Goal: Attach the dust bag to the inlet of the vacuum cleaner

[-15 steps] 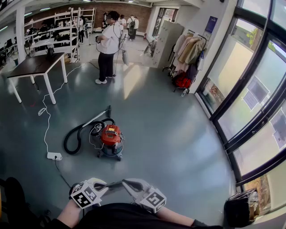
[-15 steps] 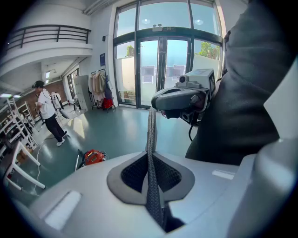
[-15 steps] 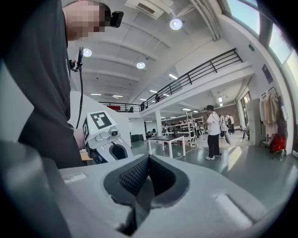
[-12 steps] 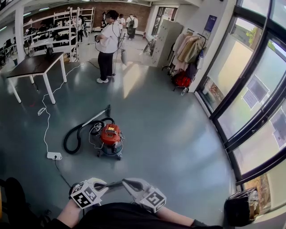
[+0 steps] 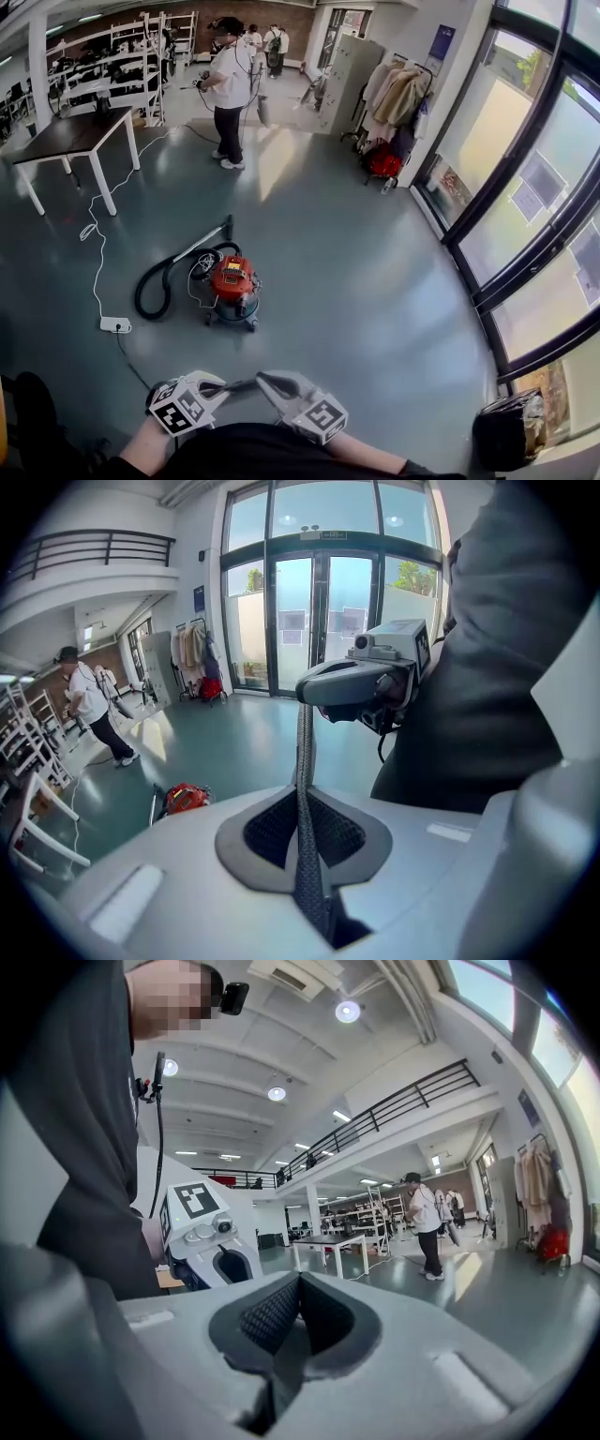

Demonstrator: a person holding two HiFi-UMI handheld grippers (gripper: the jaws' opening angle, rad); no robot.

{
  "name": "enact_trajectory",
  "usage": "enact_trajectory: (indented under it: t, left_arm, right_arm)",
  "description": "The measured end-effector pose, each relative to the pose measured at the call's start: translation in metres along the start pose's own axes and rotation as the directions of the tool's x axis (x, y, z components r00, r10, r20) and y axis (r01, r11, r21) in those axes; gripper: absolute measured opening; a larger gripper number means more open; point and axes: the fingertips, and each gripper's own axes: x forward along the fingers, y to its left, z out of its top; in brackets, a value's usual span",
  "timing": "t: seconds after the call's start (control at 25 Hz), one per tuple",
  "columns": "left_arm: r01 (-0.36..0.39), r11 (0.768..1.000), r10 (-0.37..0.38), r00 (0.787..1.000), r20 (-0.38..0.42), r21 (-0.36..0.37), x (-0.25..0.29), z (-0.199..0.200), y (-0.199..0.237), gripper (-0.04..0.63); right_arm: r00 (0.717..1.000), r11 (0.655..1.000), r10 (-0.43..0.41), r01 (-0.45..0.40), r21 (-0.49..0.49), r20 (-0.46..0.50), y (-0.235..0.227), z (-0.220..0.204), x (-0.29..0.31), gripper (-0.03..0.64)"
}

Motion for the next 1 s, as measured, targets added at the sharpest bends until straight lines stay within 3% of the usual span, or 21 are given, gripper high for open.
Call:
enact_trajectory:
  t: [0.28, 0.6, 1.0]
  left_arm:
    - [0.010, 1.000, -0.009, 0.999, -0.035, 0.017, 0.011, 0.004, -0.003, 0.037]
    - [0.036, 0.999, -0.034, 0.998, -0.061, 0.033, 0.041, 0.025, -0.017, 0.037]
    - [-0.010, 1.000, 0.011, 0.998, -0.062, 0.018, 0.064, 0.059, -0.023, 0.037]
  right_arm:
    - [1.000, 1.000, -0.006, 0.006, 0.023, 0.030, -0.010, 0.003, -0.009, -0.006]
    - [0.998, 0.996, -0.040, 0.035, 0.083, 0.056, -0.053, -0.005, -0.046, -0.006]
    - [0.996, 0.994, -0.032, 0.022, 0.109, 0.088, -0.103, -0.002, -0.083, -0.006]
